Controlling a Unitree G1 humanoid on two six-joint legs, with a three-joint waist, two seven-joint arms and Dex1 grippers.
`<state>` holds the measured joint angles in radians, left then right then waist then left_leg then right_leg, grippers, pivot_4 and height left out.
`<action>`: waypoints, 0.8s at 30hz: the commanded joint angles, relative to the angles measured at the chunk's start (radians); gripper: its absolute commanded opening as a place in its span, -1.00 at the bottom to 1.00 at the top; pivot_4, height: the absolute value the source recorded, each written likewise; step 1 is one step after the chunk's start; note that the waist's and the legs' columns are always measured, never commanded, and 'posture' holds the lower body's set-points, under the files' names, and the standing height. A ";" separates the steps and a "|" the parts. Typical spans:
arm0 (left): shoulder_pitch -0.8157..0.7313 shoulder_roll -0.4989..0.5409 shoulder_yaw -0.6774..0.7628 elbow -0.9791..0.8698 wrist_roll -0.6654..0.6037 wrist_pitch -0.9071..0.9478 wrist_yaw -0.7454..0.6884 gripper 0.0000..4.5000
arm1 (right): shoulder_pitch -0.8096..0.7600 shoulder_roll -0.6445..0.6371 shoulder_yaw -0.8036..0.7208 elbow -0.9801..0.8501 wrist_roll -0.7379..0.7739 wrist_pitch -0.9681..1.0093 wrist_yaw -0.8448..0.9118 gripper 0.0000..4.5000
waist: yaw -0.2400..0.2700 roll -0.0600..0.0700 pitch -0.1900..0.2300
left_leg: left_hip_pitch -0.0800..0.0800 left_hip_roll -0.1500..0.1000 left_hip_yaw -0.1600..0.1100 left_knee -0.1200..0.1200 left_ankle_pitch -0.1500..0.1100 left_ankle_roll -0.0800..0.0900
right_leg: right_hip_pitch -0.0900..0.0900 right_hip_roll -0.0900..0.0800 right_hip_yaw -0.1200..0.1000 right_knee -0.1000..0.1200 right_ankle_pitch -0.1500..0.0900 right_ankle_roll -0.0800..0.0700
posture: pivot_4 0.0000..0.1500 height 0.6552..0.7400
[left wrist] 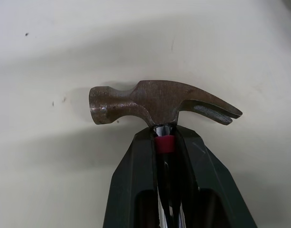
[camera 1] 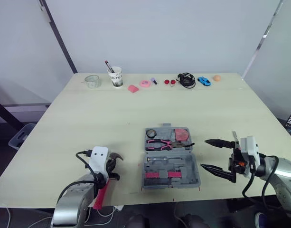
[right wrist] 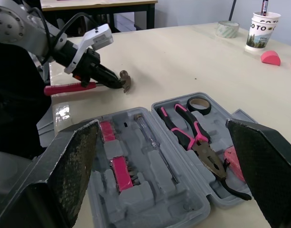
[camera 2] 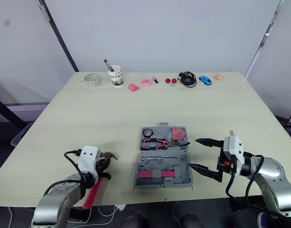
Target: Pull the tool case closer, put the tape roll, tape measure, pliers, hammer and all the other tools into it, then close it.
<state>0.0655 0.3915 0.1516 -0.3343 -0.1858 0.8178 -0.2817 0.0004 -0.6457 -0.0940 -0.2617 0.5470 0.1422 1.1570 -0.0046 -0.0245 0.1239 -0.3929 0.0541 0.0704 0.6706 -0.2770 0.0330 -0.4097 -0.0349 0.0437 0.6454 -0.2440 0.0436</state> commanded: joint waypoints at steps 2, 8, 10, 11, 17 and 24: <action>-0.073 0.135 0.031 0.050 -0.005 -0.125 -0.126 -0.97 | 0.002 -0.015 -0.027 -0.034 0.027 -0.012 0.018 1.00 | 0.000 -0.002 0.001 | 0.000 0.000 0.000 0.000 0.000 0.000 | 0.000 0.000 -0.001 0.000 0.000 0.000 | 1.00 1.00; -0.211 0.328 -0.060 0.162 -0.008 -0.296 -0.395 -0.97 | 0.007 -0.022 -0.036 -0.019 0.026 -0.020 0.028 1.00 | 0.008 -0.002 0.002 | -0.001 0.000 0.001 0.000 0.000 0.000 | 0.000 -0.001 -0.001 -0.001 0.000 0.000 | 1.00 1.00; -0.275 0.374 -0.108 0.207 0.010 -0.345 -0.473 -0.97 | 0.010 -0.024 -0.040 -0.014 0.023 -0.025 0.030 1.00 | 0.013 -0.002 0.002 | -0.001 0.000 0.001 0.000 0.000 0.000 | 0.000 -0.001 0.000 -0.002 0.000 0.000 | 1.00 1.00; -0.315 0.393 -0.136 0.229 0.018 -0.365 -0.517 -0.97 | 0.010 -0.025 -0.042 -0.015 0.023 -0.025 0.028 1.00 | 0.013 -0.002 0.002 | -0.001 0.000 0.002 0.000 0.000 0.000 | 0.000 0.000 -0.001 -0.002 0.000 0.000 | 1.00 1.00; -0.564 0.398 -0.304 0.317 0.034 -0.400 -0.730 -0.97 | 0.006 -0.029 -0.053 -0.009 0.025 -0.028 0.025 1.00 | 0.025 -0.003 0.004 | -0.004 0.000 0.003 0.001 0.000 0.000 | 0.000 0.002 -0.003 -0.001 0.000 0.000 | 1.00 1.00; -0.729 0.309 -0.460 0.339 0.040 -0.348 -0.874 -0.97 | 0.010 -0.038 -0.069 -0.006 0.018 -0.036 0.030 1.00 | 0.015 -0.003 0.004 | -0.004 -0.001 0.003 0.002 0.000 0.000 | 0.000 0.003 -0.001 -0.002 0.002 0.004 | 1.00 1.00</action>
<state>-0.6321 0.7029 -0.2989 0.0336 -0.1310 0.4492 -1.1202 0.0147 -0.6674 -0.1321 -0.2525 0.5566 0.1260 1.1848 0.0105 -0.0271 0.1282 -0.3968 0.0536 0.0732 0.6724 -0.2768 0.0330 -0.4101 -0.0309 0.0433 0.6434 -0.2421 0.0473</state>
